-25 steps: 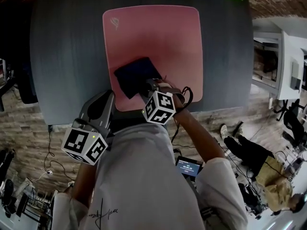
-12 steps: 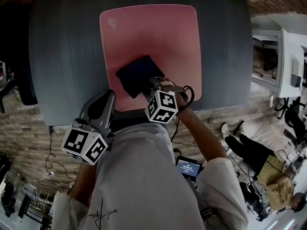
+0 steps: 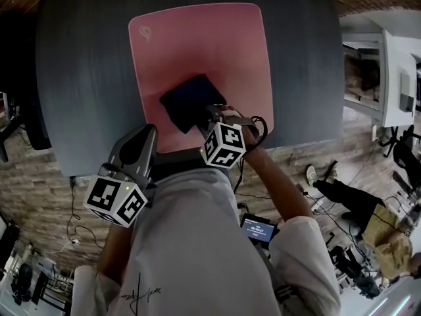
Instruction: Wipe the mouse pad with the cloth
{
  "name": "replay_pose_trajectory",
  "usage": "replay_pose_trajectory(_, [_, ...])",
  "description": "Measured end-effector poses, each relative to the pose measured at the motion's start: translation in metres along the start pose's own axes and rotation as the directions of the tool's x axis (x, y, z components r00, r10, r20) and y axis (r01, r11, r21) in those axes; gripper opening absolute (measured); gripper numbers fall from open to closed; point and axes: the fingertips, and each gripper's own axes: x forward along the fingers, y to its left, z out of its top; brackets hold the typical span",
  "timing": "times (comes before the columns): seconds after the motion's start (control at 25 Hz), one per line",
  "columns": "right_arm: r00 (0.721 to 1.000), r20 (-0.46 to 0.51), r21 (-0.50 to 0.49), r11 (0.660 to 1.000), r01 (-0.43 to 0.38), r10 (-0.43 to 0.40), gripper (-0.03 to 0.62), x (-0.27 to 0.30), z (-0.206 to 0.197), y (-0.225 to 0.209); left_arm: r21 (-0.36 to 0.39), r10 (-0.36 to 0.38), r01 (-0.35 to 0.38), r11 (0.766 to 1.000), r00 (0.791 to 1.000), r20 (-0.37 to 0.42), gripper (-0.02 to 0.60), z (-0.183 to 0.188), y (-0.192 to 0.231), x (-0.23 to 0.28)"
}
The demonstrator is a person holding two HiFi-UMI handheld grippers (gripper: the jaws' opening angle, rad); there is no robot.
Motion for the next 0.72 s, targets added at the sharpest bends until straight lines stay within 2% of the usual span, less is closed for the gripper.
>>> replay_pose_trajectory(0.4, [1.000, -0.011, 0.019, 0.999, 0.029, -0.029, 0.037, -0.005, -0.005, 0.003, 0.017, -0.031, 0.031, 0.999, 1.000, 0.000, 0.015, -0.005, -0.008, -0.003])
replay_pose_trajectory(0.72, [0.999, -0.021, 0.055, 0.997, 0.050, -0.049, 0.038, -0.018, -0.029, -0.004, 0.034, -0.047, 0.048, 0.998, 0.999, -0.027, 0.015, -0.002, -0.024, 0.013])
